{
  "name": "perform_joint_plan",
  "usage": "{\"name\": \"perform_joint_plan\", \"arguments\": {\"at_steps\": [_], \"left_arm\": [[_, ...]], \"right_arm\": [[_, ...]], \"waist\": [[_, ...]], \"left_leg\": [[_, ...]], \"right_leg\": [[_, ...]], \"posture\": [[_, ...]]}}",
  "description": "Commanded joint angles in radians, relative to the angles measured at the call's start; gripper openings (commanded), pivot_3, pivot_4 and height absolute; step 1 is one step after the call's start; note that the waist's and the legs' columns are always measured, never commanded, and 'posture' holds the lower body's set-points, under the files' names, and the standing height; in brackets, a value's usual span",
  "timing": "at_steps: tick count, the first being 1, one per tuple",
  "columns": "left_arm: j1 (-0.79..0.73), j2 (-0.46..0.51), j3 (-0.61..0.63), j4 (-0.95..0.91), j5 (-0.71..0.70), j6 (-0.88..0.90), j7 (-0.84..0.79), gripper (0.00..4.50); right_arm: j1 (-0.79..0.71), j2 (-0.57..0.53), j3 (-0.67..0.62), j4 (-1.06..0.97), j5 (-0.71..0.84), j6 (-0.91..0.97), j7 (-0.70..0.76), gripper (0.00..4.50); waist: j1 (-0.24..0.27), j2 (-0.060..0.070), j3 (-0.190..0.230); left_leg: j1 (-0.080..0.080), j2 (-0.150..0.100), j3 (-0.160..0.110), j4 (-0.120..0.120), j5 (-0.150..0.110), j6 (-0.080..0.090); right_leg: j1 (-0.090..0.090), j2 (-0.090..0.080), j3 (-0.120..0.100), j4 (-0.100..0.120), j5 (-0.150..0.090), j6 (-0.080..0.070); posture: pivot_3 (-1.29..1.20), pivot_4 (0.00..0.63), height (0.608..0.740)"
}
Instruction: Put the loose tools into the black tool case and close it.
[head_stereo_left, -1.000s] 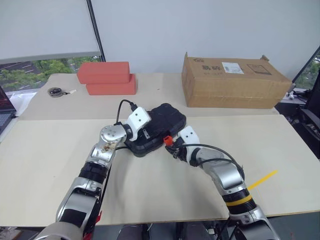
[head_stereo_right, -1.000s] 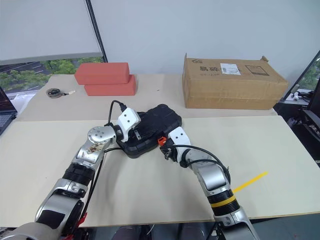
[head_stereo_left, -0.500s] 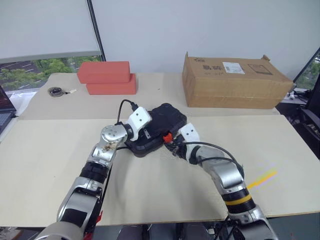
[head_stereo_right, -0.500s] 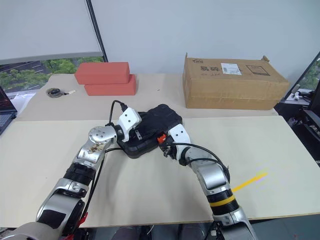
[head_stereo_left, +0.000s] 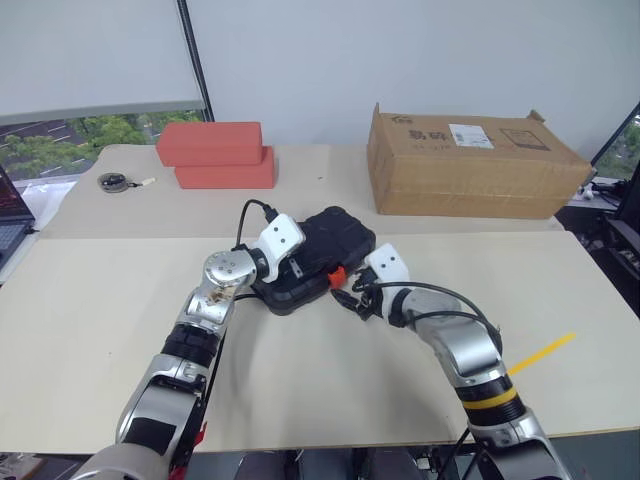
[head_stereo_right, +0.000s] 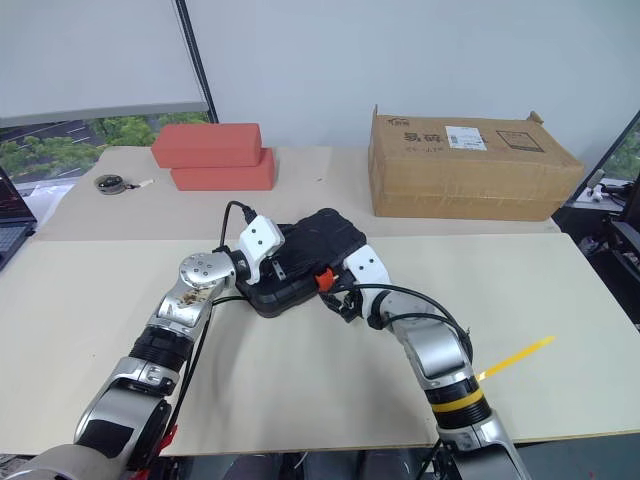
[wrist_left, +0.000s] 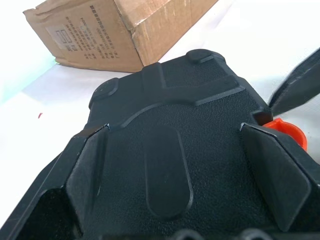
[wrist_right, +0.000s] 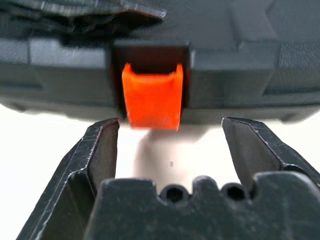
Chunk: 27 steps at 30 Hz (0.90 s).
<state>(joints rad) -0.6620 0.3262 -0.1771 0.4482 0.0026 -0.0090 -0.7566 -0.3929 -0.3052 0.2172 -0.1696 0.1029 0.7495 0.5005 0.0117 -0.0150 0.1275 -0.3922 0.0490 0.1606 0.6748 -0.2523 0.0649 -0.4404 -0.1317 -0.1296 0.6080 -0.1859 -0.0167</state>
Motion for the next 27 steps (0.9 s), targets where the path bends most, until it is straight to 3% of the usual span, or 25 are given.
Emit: {"name": "perform_joint_plan", "arguments": {"at_steps": [1,8,16,21,27], "left_arm": [[0.060,0.004,-0.065,0.110,0.062,0.050,-0.013,4.50],[0.061,0.004,-0.068,0.112,0.063,0.049,-0.015,4.50],[0.083,0.009,-0.057,0.095,0.051,0.067,-0.010,4.50],[0.128,0.040,0.054,-0.026,-0.070,0.069,-0.035,4.50],[0.290,0.166,0.297,-0.415,-0.376,0.286,-0.098,4.50]], "right_arm": [[-0.001,0.001,-0.006,-0.059,0.018,0.011,0.003,2.27],[-0.083,0.066,-0.003,0.040,0.001,-0.035,-0.023,0.04],[-0.123,0.098,0.002,0.107,-0.004,-0.076,-0.015,0.04],[-0.018,-0.007,-0.046,0.036,0.046,-0.139,0.095,0.04],[0.105,-0.137,-0.243,0.045,0.160,-0.320,0.225,1.91]], "waist": [[0.000,0.000,0.000],[-0.001,0.001,0.001],[-0.003,0.002,0.001],[-0.010,0.003,0.002],[-0.031,0.001,0.005]], "left_leg": [[0.000,0.000,0.000,0.000,0.000,0.000],[-0.001,0.000,-0.003,0.000,0.000,0.000],[-0.003,0.000,-0.005,0.000,0.000,0.000],[-0.006,0.000,-0.006,0.000,0.000,0.000],[-0.015,0.000,-0.004,-0.006,0.001,-0.001]], "right_leg": [[0.000,0.000,0.000,0.000,0.000,0.000],[0.000,0.000,-0.002,-0.002,0.000,0.000],[-0.001,0.000,-0.005,-0.002,0.000,0.000],[-0.003,-0.001,-0.006,-0.003,0.000,0.001],[-0.010,0.003,-0.005,-0.003,0.002,0.005]], "posture": [[0.00,0.150,0.712],[0.00,0.150,0.712],[0.00,0.150,0.712],[0.00,0.150,0.712],[0.00,0.150,0.712]]}}
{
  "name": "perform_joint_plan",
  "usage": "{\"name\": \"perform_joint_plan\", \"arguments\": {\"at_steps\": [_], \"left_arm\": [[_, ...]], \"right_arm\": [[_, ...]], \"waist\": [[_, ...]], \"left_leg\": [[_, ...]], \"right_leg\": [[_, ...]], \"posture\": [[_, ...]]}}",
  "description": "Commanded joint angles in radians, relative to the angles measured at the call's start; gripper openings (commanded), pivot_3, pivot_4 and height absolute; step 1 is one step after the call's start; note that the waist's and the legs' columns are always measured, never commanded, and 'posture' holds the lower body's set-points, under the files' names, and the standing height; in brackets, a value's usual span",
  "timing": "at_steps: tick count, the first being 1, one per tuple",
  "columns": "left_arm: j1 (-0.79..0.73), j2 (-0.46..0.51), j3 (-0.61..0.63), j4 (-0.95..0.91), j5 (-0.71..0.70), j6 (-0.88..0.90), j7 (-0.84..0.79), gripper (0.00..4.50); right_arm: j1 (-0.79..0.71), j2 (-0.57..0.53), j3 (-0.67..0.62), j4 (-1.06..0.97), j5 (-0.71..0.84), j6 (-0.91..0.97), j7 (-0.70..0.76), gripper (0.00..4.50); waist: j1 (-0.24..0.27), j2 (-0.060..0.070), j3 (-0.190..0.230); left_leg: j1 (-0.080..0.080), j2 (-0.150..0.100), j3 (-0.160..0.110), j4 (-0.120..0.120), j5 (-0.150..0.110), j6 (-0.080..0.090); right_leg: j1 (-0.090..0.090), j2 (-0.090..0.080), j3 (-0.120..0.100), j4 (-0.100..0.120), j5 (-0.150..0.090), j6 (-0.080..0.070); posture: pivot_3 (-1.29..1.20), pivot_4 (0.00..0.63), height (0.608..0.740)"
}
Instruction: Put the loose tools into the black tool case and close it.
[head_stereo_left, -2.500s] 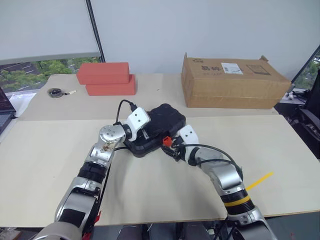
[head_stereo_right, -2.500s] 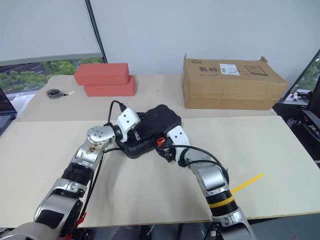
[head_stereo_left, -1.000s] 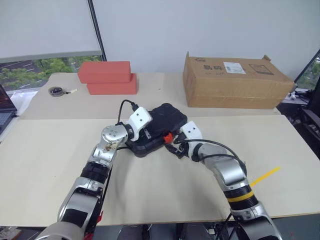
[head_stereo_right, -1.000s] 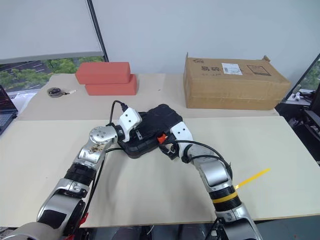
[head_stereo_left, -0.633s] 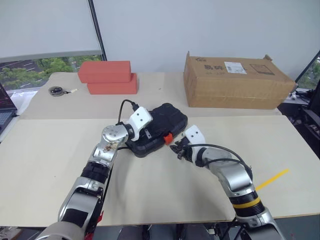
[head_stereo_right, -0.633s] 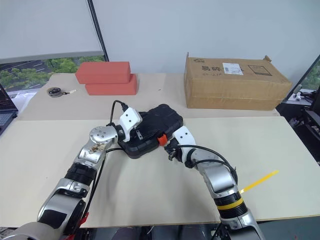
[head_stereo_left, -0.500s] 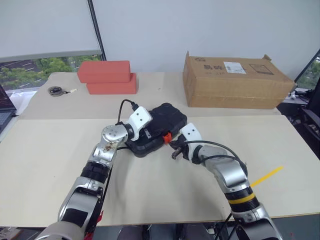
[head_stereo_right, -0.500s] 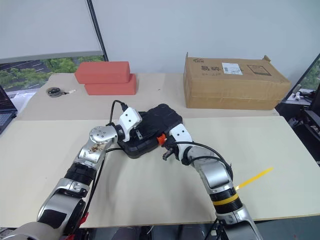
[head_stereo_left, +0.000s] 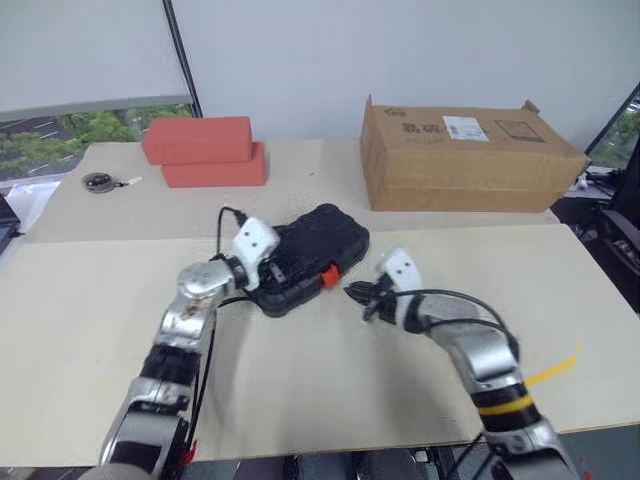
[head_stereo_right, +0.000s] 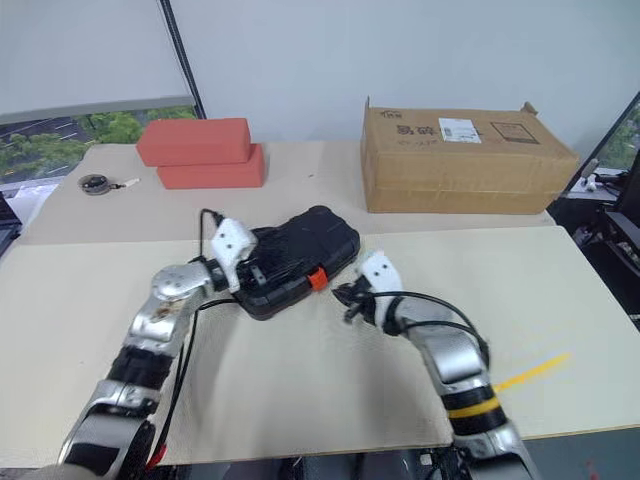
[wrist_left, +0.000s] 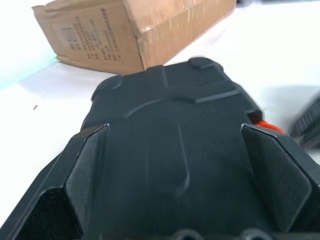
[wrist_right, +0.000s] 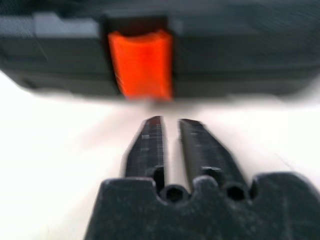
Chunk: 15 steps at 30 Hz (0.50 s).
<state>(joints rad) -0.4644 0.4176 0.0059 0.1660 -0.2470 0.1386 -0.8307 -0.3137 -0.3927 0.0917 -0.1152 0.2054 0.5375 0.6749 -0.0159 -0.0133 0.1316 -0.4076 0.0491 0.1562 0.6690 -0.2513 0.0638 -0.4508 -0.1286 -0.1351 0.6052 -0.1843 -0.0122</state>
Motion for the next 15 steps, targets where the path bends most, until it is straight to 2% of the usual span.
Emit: {"name": "perform_joint_plan", "arguments": {"at_steps": [1,4,6,7,8,11,15], "left_arm": [[0.131,0.102,0.144,-0.180,-0.154,0.171,-0.025,4.50],[0.264,0.173,0.218,-0.282,-0.195,0.250,-0.012,4.50],[0.382,0.198,0.277,-0.333,-0.219,0.271,-0.012,4.50],[0.451,0.204,0.302,-0.362,-0.223,0.274,-0.013,4.50],[0.515,0.205,0.323,-0.387,-0.226,0.274,-0.009,4.50],[0.625,0.196,0.345,-0.415,-0.211,0.242,0.005,4.50],[0.686,0.175,0.347,-0.413,-0.195,0.206,0.032,4.50]], "right_arm": [[0.042,-0.069,-0.145,0.006,0.072,-0.140,0.073,2.16],[0.091,-0.130,-0.212,0.057,0.101,-0.221,0.144,3.24],[0.130,-0.172,-0.256,0.108,0.116,-0.299,0.215,3.85],[0.153,-0.191,-0.283,0.136,0.132,-0.342,0.256,4.29],[0.175,-0.207,-0.305,0.163,0.145,-0.382,0.290,4.44],[0.216,-0.235,-0.340,0.228,0.162,-0.482,0.360,4.44],[0.242,-0.256,-0.365,0.319,0.157,-0.589,0.419,4.44]], "waist": [[-0.006,-0.001,0.004],[0.001,-0.004,0.011],[0.004,-0.004,0.011],[0.005,-0.003,0.012],[0.006,-0.003,0.012],[0.014,-0.003,0.014],[0.025,-0.003,0.017]], "left_leg": [[-0.001,0.000,0.001,-0.001,0.003,0.004],[0.001,0.000,0.003,-0.006,0.008,-0.005],[0.001,0.000,0.003,-0.007,0.007,-0.004],[0.001,0.000,0.003,-0.007,0.004,-0.001],[0.001,0.000,0.003,-0.007,0.002,0.002],[0.001,-0.002,0.004,-0.007,0.000,0.003],[0.003,-0.003,0.004,-0.007,-0.005,-0.004]], "right_leg": [[-0.003,0.001,0.001,0.002,0.000,0.000],[-0.005,0.006,0.001,0.005,-0.004,0.004],[-0.005,0.007,0.001,0.003,-0.004,0.004],[-0.005,0.006,0.001,0.004,-0.006,0.004],[-0.005,0.006,0.002,0.002,-0.006,0.004],[-0.005,0.002,0.003,0.001,-0.007,0.004],[-0.005,-0.002,0.001,-0.004,-0.007,0.004]], "posture": [[0.00,0.150,0.712],[0.00,0.150,0.712],[0.00,0.150,0.712],[0.00,0.150,0.712],[0.00,0.150,0.712],[0.00,0.150,0.712],[0.00,0.150,0.712]]}}
